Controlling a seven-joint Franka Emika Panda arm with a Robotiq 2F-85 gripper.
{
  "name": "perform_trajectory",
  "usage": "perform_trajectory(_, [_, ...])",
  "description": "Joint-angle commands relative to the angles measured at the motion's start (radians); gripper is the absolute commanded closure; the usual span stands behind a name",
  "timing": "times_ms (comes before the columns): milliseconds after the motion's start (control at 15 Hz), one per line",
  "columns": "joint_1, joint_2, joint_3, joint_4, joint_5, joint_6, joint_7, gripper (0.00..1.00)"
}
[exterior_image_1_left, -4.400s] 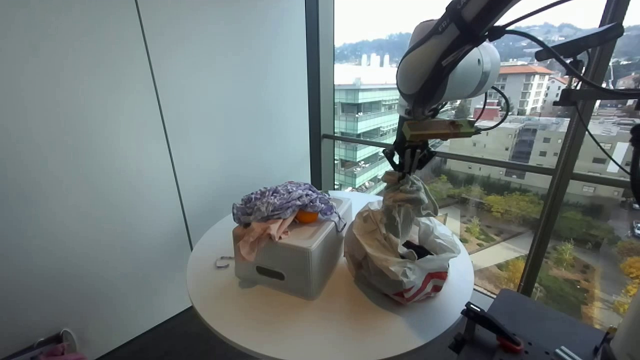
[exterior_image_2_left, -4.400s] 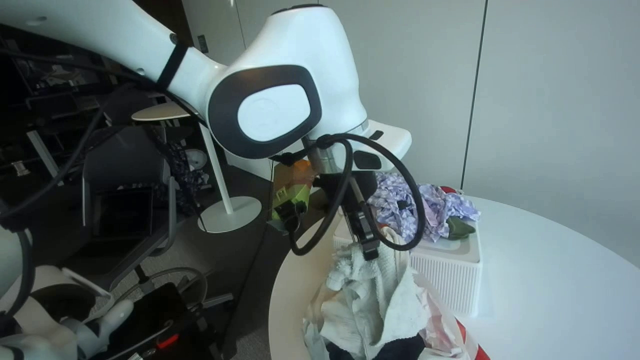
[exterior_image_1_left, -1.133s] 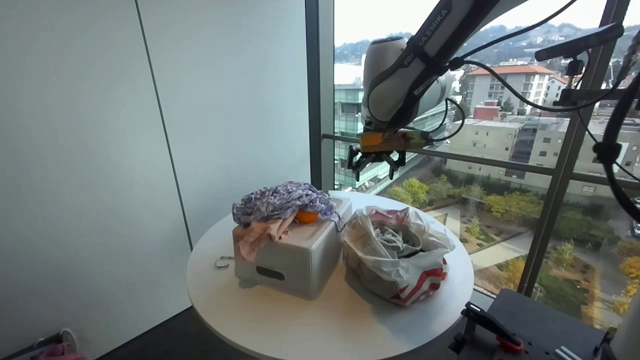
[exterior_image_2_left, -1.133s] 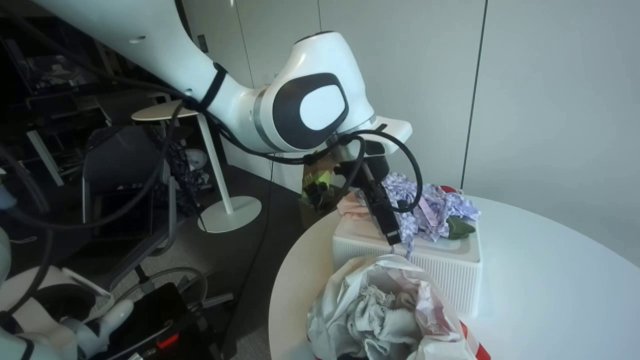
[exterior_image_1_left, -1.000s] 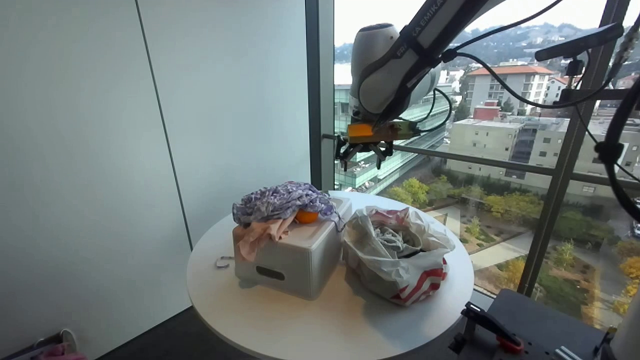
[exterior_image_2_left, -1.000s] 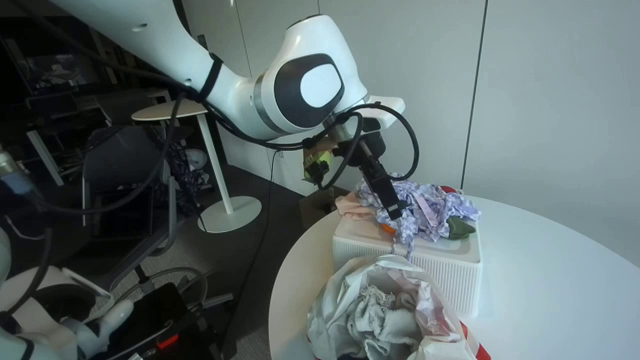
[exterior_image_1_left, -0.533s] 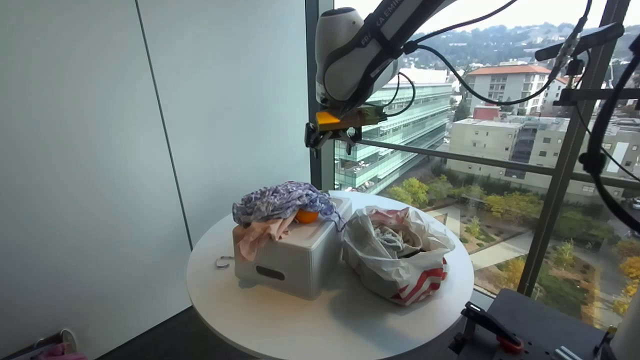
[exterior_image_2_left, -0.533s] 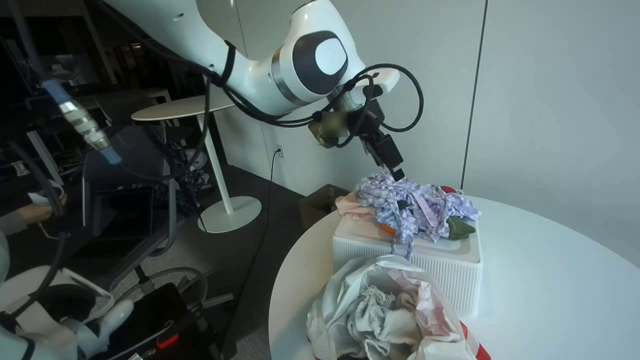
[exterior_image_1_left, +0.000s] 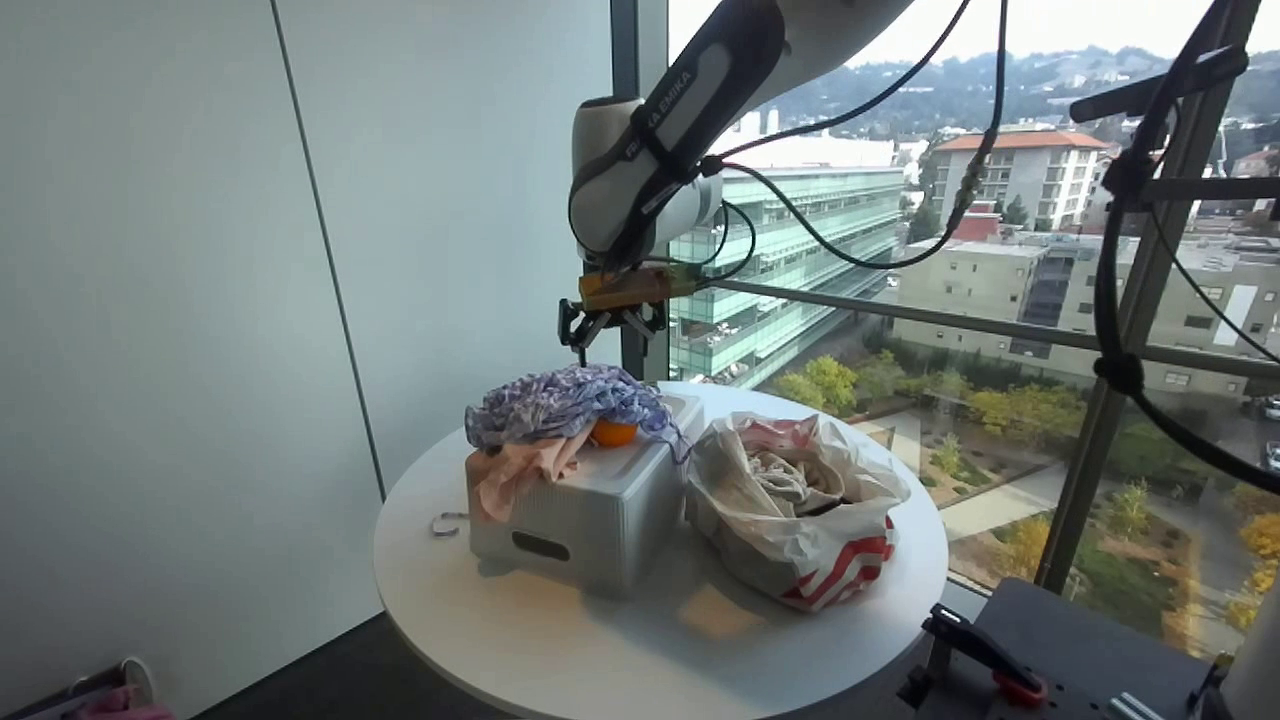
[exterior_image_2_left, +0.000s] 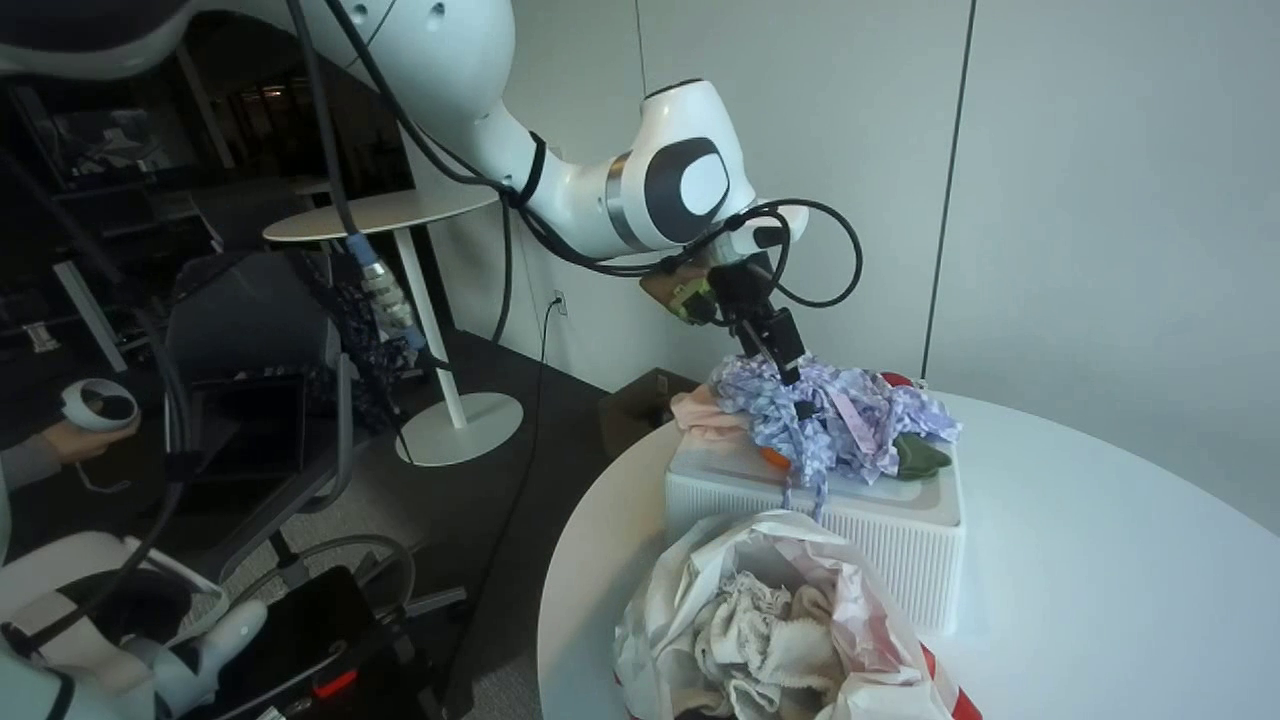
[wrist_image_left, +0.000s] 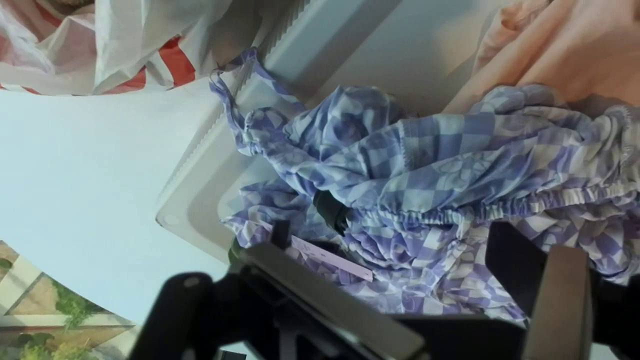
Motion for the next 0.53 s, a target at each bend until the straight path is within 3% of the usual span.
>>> perform_trajectory(0, [0.019, 0.105, -0.012, 0.129, 0.082, -0.069, -0.09, 0.0])
perform_trajectory(467, [0.029, 0.223, -0.037, 0.246, 0.118, -0.138, -0.132, 0.0])
